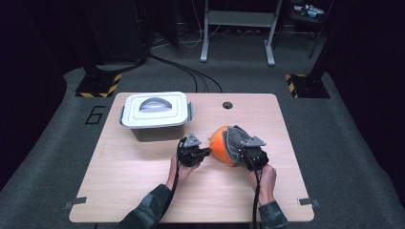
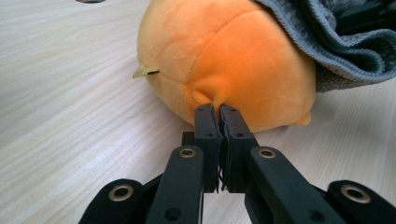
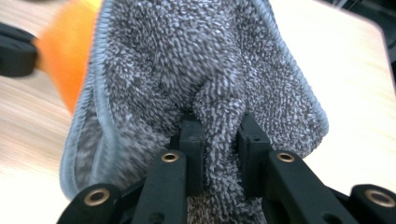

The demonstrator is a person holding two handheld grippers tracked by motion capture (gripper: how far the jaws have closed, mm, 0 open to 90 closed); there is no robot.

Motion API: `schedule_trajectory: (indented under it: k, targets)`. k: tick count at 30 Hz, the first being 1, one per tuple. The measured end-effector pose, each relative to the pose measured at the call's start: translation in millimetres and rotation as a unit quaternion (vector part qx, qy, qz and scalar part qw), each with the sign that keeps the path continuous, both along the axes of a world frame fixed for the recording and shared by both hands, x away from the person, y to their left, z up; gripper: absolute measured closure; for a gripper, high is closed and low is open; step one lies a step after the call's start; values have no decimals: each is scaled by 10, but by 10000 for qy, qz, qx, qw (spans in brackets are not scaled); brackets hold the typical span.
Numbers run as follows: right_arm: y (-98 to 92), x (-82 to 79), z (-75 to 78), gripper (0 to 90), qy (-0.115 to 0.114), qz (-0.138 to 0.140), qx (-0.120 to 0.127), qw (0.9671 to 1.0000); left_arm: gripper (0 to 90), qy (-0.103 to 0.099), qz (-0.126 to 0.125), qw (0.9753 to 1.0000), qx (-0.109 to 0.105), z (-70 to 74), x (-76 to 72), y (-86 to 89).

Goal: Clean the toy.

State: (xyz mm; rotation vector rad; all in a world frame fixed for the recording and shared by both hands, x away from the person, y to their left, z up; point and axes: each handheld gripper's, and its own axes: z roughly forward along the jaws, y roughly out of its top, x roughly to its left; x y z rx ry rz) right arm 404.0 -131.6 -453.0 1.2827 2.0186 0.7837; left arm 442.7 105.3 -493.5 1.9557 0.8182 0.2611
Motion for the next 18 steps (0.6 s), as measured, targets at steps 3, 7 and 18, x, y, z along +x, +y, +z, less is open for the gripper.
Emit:
schedule_trajectory:
  k: [3,7,18]
  targets:
    - [103,-107,116,755,-205,249,-7,9995,867,4,-2,10000,-49,1,-6,-10]
    - [334,-201,175,755,-299,591,-63,9978,867,-51,-13,10000,-29,16,-15,-30]
    - [354,-55,-43,759,12,619,-31,9981,868,36,47,10000,-18,-18,16,3]
